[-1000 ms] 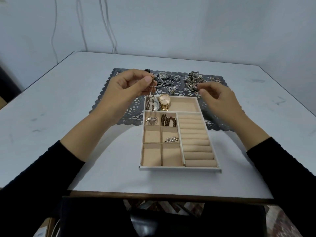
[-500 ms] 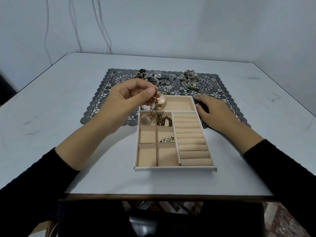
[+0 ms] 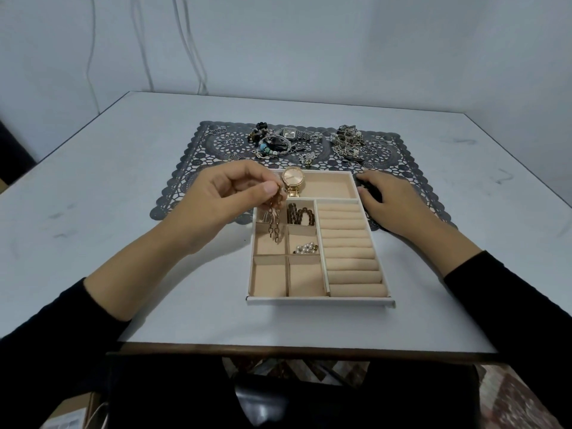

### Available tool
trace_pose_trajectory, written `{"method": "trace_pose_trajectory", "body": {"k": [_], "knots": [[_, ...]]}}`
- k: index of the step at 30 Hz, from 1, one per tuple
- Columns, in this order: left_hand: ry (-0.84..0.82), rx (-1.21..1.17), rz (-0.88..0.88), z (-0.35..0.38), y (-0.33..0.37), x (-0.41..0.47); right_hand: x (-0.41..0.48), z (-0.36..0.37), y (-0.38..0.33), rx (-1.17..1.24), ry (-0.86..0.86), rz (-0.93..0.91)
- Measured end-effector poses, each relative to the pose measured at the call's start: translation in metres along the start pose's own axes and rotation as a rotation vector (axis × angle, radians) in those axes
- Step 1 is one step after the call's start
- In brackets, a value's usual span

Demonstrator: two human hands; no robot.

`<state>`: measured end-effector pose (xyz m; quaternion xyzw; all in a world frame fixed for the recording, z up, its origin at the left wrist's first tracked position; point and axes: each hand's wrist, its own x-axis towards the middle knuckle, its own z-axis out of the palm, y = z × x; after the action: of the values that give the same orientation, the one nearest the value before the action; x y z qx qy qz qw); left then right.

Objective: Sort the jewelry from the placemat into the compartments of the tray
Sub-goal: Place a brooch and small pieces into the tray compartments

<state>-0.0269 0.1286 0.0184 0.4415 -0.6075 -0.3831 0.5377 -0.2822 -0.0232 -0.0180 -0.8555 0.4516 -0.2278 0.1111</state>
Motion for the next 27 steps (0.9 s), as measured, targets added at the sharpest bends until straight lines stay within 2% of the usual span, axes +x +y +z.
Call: {"method": "trace_pose_trajectory", "body": {"k": [6,15,23,27], "knots": [[-0.097,0.074,-0.041,-0.002,-0.002,-0.005,0.001,0.001,0.001,0.007,0.006,-0.007],[-0.218,0.154,-0.011,-0.006,-0.008,-0.008,0.002,0.0,0.001,0.002,0.0,-0.011],[-0.258,0.529,0.201,-0.018,-0.008,-0.008,0.002,0.0,0.0,0.002,-0.002,-0.013],[-0.279,0.627,0.265,-0.018,-0.008,-0.005,0.002,0.0,0.001,0.007,-0.004,-0.002]]}}
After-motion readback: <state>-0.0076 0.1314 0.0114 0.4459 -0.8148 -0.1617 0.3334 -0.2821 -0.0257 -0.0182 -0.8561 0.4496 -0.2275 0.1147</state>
